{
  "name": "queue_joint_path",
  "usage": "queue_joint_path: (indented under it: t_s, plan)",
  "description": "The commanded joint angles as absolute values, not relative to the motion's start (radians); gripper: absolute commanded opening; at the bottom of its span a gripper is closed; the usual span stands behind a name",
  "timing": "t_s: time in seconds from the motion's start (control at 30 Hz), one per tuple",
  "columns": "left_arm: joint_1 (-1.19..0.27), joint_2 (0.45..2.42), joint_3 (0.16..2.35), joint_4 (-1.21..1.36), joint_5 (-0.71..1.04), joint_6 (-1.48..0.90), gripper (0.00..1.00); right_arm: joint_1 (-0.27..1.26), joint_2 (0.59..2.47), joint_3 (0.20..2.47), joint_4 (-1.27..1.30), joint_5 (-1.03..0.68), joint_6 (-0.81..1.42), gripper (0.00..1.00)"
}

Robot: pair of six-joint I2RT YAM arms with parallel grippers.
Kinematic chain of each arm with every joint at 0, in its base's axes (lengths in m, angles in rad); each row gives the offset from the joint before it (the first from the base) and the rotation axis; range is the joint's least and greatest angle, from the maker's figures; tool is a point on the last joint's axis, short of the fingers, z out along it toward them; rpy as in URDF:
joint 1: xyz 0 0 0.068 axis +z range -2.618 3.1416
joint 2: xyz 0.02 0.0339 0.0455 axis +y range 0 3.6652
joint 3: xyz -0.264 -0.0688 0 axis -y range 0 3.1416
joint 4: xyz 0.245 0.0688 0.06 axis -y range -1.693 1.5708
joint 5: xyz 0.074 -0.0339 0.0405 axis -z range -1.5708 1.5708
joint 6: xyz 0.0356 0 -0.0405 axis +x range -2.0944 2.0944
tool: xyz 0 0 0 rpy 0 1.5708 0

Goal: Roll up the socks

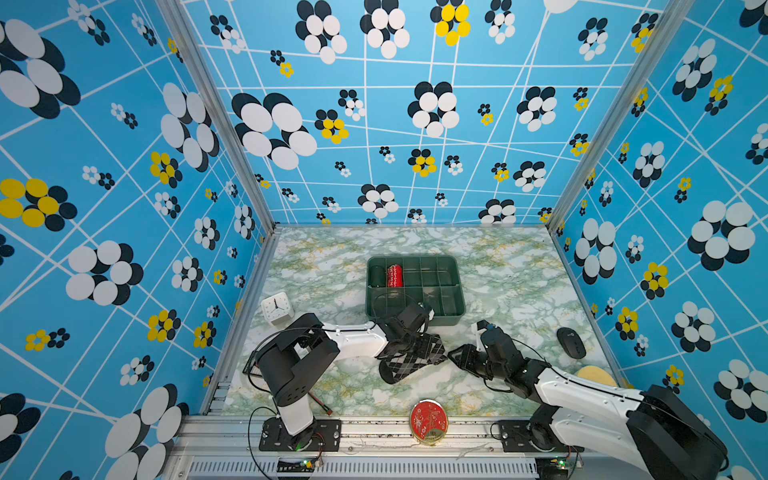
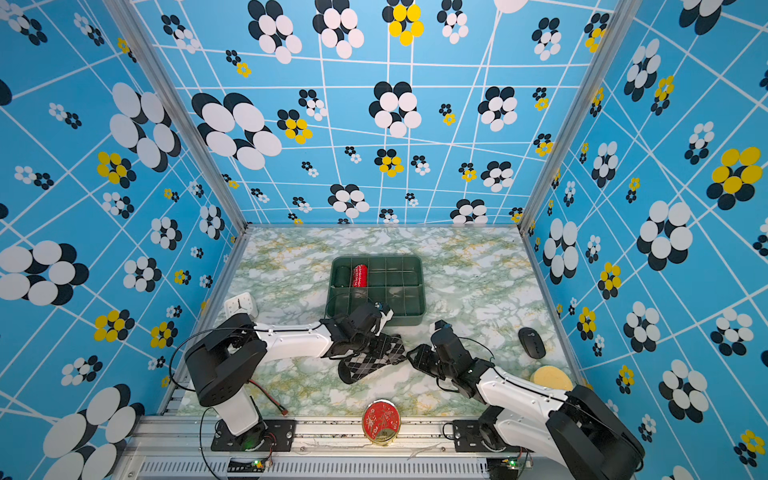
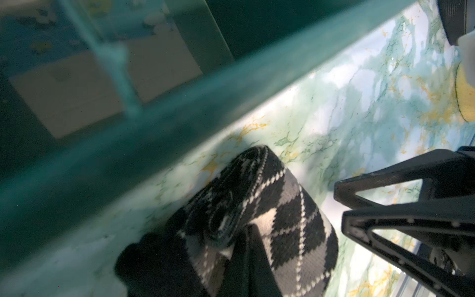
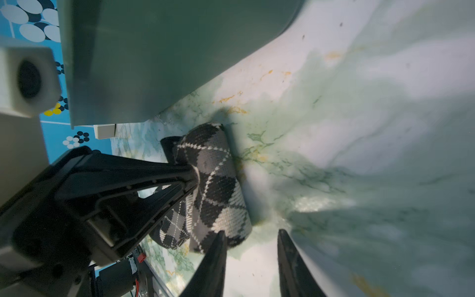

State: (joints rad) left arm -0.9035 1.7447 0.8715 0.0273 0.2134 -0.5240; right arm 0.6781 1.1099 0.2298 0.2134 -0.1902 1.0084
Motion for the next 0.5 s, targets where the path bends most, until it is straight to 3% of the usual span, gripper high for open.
queue_joint_path:
  t_s: [0.0,0.47]
  plan:
    - [-0.904,1.784,0.827,-0.059,0.221,-0.512,0.0,0.67,1.136,0.223,0.294,-0.216,1.016,0.35]
    - [-0.898,1.779,0.811,-0.043,0.236,-0.514,0.0,0.67,1.258,0.221,0.4,-0.243,1.015,0.35]
